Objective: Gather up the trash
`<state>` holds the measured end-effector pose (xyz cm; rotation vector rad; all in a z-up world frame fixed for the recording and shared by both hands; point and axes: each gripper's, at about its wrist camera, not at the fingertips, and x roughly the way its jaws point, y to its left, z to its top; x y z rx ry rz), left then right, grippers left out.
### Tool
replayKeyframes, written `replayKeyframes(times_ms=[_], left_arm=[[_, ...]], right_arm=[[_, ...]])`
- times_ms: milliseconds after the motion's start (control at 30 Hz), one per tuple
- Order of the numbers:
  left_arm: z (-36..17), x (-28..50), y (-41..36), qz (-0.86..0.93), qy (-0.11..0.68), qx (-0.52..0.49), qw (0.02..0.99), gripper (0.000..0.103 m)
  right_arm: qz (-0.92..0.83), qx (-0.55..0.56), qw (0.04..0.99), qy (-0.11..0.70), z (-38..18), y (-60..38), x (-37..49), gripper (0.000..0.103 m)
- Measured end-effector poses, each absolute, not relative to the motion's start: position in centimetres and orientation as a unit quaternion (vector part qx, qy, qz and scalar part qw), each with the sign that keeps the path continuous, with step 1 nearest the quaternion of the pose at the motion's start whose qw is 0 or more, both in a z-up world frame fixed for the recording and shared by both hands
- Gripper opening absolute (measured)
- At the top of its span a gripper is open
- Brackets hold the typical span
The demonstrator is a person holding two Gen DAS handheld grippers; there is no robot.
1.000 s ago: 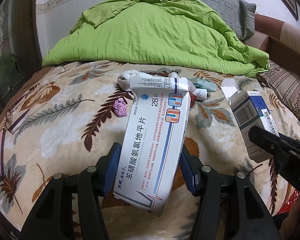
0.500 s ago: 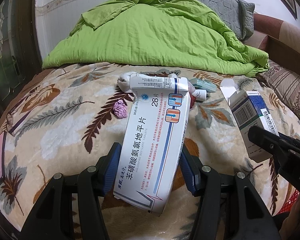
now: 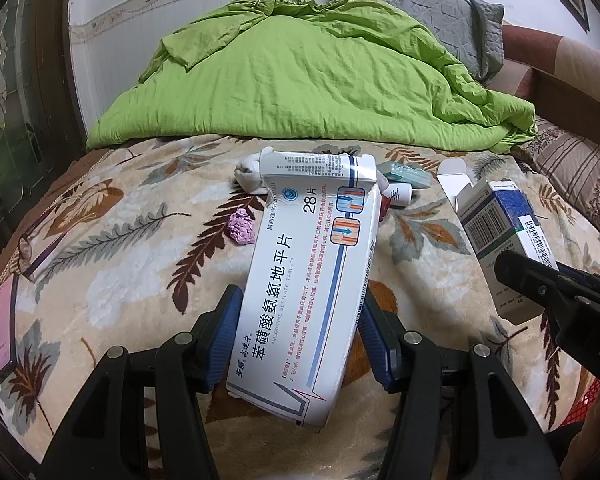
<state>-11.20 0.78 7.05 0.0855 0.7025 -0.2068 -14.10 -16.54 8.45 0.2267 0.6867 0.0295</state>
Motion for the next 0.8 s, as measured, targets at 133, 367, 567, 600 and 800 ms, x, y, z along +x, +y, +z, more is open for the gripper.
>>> replayKeyframes(times_ms=[133, 367, 567, 600, 800], left_arm=[[7.1, -11.2, 0.7, -0.101, 0.34, 0.045, 0.934, 0.056], [7.1, -11.3, 0.5, -0.101, 0.339, 0.045, 0.934, 0.056], [7.2, -11.7, -0.1, -0.105, 0.336, 0.048, 0.935, 0.056], [7.2, -11.9, -0.2, -0.105, 0.335, 0.05, 0.935, 0.056], [7.2, -12.5, -0.8, -0.106, 0.323, 0.064, 0.938, 0.056]], right_arm=[[0.015, 0.111, 0.935, 0.336, 8.4, -16.6, -14.1, 0.038], [0.016, 0.113, 0.935, 0.336, 8.5, -16.6, -14.1, 0.038], [0.019, 0.135, 0.932, 0.335, 8.6, -17.2, -14.5, 0.038], [0.019, 0.141, 0.932, 0.335, 8.7, -17.2, -14.8, 0.038], [0.027, 0.159, 0.929, 0.333, 9.1, -18.0, -16.0, 0.038]])
